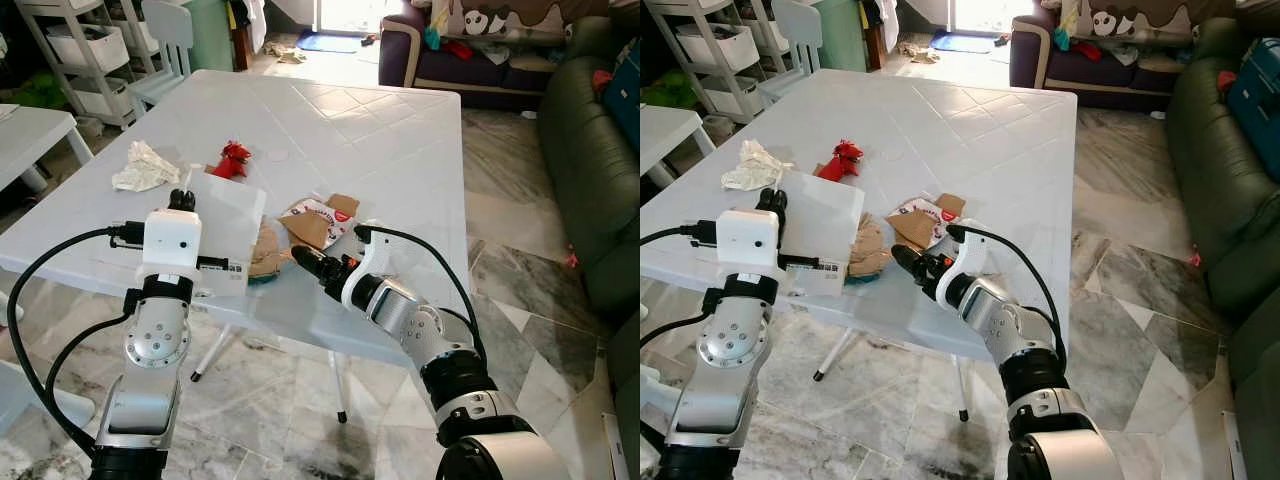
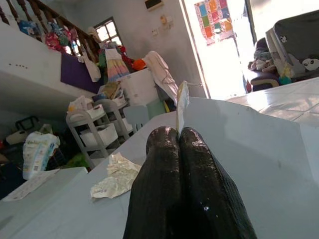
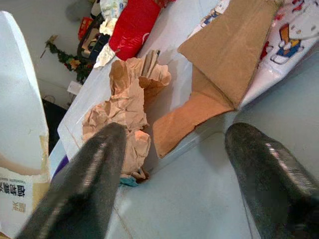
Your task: Picking trash to rubbish bin
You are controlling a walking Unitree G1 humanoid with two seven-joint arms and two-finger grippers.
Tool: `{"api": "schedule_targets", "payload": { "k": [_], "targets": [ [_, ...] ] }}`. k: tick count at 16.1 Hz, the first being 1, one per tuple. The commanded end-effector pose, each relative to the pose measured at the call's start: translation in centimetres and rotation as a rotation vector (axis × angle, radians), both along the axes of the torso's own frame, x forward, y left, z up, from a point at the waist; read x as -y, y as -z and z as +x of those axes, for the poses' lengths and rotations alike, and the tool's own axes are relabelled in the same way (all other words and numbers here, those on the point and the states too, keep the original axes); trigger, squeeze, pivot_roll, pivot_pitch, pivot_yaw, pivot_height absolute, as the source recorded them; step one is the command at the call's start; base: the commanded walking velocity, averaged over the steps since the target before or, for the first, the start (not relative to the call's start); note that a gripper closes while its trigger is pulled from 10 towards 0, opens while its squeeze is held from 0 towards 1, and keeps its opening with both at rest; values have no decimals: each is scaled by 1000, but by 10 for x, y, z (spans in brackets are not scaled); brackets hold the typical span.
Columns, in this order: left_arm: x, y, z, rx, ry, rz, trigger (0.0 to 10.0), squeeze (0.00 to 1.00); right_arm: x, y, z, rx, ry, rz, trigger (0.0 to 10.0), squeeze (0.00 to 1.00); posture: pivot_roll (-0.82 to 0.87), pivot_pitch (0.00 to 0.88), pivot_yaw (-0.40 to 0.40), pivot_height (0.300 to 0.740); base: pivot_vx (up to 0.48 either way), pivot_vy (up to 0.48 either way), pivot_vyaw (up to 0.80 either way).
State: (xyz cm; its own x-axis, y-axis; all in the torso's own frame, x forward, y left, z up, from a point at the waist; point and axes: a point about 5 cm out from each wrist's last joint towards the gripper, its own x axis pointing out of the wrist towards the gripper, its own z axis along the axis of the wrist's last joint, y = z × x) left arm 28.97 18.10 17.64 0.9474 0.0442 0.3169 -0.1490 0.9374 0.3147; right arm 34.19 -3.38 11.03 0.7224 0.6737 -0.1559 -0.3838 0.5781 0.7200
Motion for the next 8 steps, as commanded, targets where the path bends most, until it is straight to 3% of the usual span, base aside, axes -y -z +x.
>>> {"api": "schedule_targets", "payload": {
  "k": [1,5,6,7,8],
  "targets": [
    [2,-3,0,3,16,-2,0,0,-45,-4,-14,-38,-75,98,0,0,86,62,-15,740,0,0,0],
    [4,-5,1,13,30,-15,0,0,-41,-3,-12,-42,-57,92,0,0,88,57,-18,740,0,0,0],
    [6,-7,1,24,39,-19,0,0,-39,-4,-10,-22,-49,79,784,0,86,55,-18,740,0,0,0],
    [7,-7,2,26,39,-32,4745,0,-35,-5,-8,20,-36,33,10000,0,85,54,-16,740,0,0,0],
    [8,-10,3,41,36,-31,10000,0,-23,-11,-4,135,16,-77,10000,0,80,55,-16,740,0,0,0]
  ]
}}
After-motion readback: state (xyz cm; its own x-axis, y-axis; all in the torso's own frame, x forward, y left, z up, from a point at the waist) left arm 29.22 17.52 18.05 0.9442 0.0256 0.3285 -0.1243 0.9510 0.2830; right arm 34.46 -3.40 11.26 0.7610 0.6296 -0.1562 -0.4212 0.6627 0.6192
